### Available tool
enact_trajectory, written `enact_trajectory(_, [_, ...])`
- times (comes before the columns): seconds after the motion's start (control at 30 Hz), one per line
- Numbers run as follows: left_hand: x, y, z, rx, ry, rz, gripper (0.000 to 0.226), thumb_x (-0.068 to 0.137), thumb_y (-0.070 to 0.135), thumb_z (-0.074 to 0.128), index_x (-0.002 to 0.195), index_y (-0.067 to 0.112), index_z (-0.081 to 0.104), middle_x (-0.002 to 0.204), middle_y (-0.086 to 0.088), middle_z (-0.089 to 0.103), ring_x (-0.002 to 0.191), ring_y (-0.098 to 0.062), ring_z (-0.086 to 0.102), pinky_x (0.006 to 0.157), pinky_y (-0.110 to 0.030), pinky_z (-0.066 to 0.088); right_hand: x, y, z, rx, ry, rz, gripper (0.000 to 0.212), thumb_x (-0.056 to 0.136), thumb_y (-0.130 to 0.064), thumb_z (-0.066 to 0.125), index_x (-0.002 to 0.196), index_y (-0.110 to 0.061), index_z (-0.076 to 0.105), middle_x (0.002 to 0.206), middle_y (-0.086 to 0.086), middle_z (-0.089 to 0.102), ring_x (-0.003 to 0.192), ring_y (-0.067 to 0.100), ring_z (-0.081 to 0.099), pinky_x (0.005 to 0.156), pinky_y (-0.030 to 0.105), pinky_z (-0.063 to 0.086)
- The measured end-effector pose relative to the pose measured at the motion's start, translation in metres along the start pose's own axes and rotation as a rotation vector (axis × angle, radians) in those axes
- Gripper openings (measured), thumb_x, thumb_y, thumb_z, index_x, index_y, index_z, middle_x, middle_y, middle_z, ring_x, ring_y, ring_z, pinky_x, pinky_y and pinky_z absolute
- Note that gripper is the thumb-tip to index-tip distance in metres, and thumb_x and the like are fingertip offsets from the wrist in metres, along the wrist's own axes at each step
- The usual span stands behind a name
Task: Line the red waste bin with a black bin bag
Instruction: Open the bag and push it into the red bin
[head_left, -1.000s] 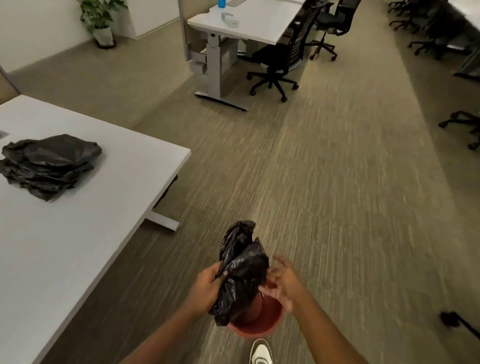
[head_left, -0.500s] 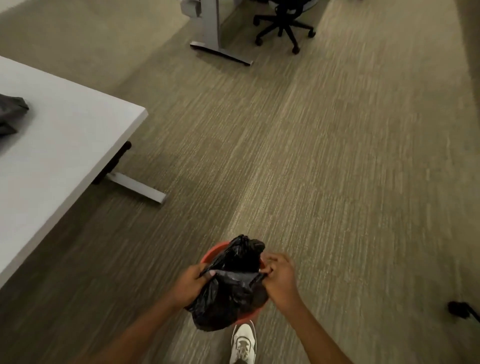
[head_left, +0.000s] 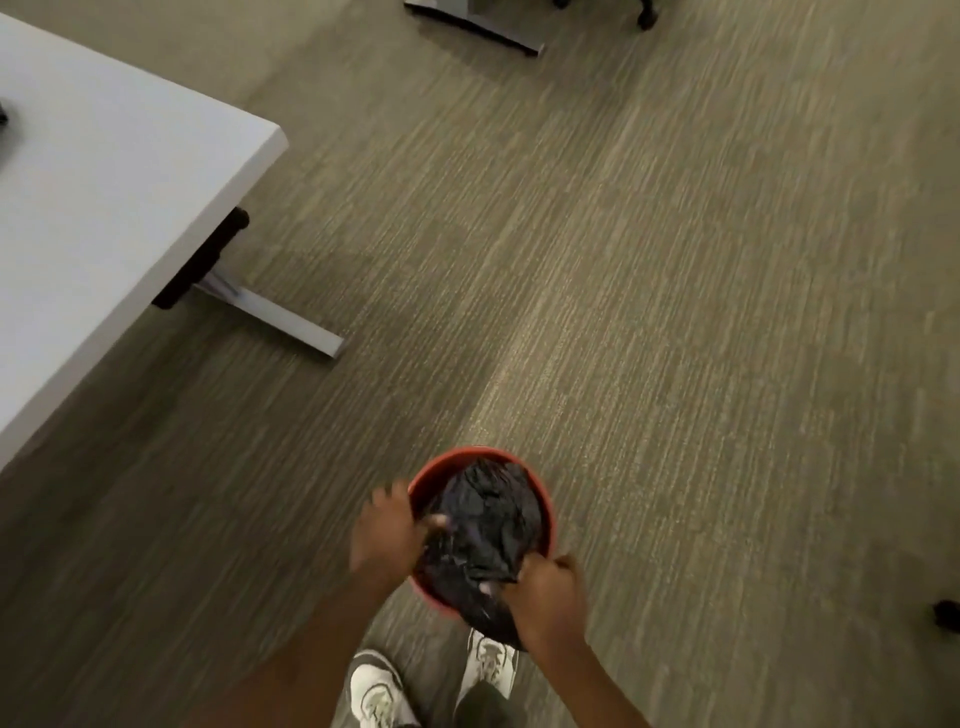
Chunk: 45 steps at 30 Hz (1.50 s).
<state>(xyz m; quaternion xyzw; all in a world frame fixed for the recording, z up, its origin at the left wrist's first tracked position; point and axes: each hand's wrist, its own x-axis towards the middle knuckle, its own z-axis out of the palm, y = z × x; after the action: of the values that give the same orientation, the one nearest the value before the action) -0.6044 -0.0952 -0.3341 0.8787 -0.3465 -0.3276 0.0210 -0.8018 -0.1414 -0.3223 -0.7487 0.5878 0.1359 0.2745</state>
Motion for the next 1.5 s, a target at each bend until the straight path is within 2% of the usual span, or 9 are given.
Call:
enact_trajectory(0.1, [-0.034,0.007,0.022,-0.231,0.151,-0.108,0.031,0.095,0.043,0.043,0.095,0.014,0.054,0.092,-0.01,0.063,0.088,-0.032,0.063,0.073,-0.039,0.05,0.007,-0.013,0.005,0.223,-0.047,0.112,0.051,0.063,-0.062,0.071,0.082,-0.015,0.066,0.077,0.003,0.072,0.077,0.023,0.066,0.064,0.026,0.043])
enact_trajectory(0.27, [-0.076,0.019,0.06,-0.835,-0.208,-0.127,0.019,0.096,0.038,0.045,0.087,0.027,0.057,0.077,0.007,0.067,0.071,-0.003,0.065,0.055,-0.011,0.045,0.02,-0.023,0.016,0.709,-0.14,0.151,0.041,0.07,-0.037,0.078,0.052,-0.019,0.045,0.051,-0.003,0.049,0.05,0.012,0.048,0.053,0.03,0.041])
enact_trajectory(0.47, [-0.06,0.019,0.068,-0.937,-0.185,-0.2,0.019,0.085,0.015,0.068,0.103,0.015,0.061,0.091,-0.004,0.072,0.084,-0.022,0.069,0.065,-0.031,0.048,0.029,-0.022,0.03,1.135,-0.333,0.224,0.008,0.087,-0.002,0.06,0.083,-0.001,0.067,0.078,0.013,0.07,0.074,0.021,0.067,0.067,0.031,0.056])
enact_trajectory(0.67, [-0.036,0.001,0.066,-0.756,-0.152,-0.142,0.011,0.086,0.01,0.065,0.083,0.002,0.072,0.079,-0.015,0.074,0.075,-0.029,0.068,0.069,-0.04,0.051,0.034,-0.024,0.046,1.074,-0.128,0.369,0.01,0.08,-0.011,0.071,0.078,-0.003,0.064,0.075,0.014,0.069,0.071,0.026,0.066,0.064,0.036,0.055])
enact_trajectory(0.83, [-0.022,-0.023,0.063,-0.921,-0.04,-0.346,0.02,0.087,-0.002,0.057,0.083,0.01,0.072,0.085,-0.012,0.072,0.08,-0.023,0.064,0.074,-0.032,0.049,0.047,-0.007,0.044,0.982,0.004,0.487,0.007,0.083,-0.006,0.062,0.076,-0.007,0.06,0.071,0.011,0.063,0.069,0.028,0.062,0.065,0.039,0.052])
enact_trajectory(0.97, [-0.005,-0.033,0.059,-1.053,-0.018,-0.475,0.022,0.09,0.0,0.053,0.079,0.01,0.07,0.074,-0.008,0.068,0.073,-0.026,0.062,0.064,-0.03,0.048,0.049,0.014,0.039,0.612,0.124,0.208,0.009,0.086,-0.004,0.055,0.081,-0.012,0.056,0.071,0.002,0.058,0.071,0.028,0.061,0.055,0.027,0.039])
enact_trajectory(1.17, [0.021,-0.042,0.046,-0.267,-0.011,0.031,0.024,0.097,0.035,0.043,0.098,0.02,0.062,0.093,-0.009,0.072,0.089,-0.031,0.067,0.075,-0.037,0.05,0.068,0.04,0.032,-0.181,0.033,-0.308,0.019,0.092,-0.029,0.041,0.098,-0.02,0.057,0.076,0.003,0.07,0.069,0.027,0.067,0.061,0.031,0.051])
enact_trajectory(1.33, [0.037,-0.058,0.021,0.25,0.024,0.316,0.038,0.097,0.049,0.029,0.114,0.032,0.059,0.1,-0.006,0.075,0.093,-0.031,0.069,0.071,-0.035,0.049,0.092,0.06,0.011,-0.155,-0.012,-0.424,0.027,0.093,-0.04,0.042,0.093,-0.023,0.063,0.077,0.003,0.072,0.069,0.025,0.066,0.062,0.032,0.05])
enact_trajectory(1.5, [0.035,-0.062,0.013,0.197,0.273,0.809,0.039,0.099,0.046,0.016,0.088,0.024,0.046,0.054,-0.003,0.066,0.042,-0.021,0.061,0.039,-0.022,0.043,0.074,0.064,0.011,-0.046,0.201,-0.669,0.035,0.085,-0.047,0.05,0.076,-0.016,0.063,0.047,-0.002,0.059,0.036,0.014,0.052,0.037,0.021,0.039])
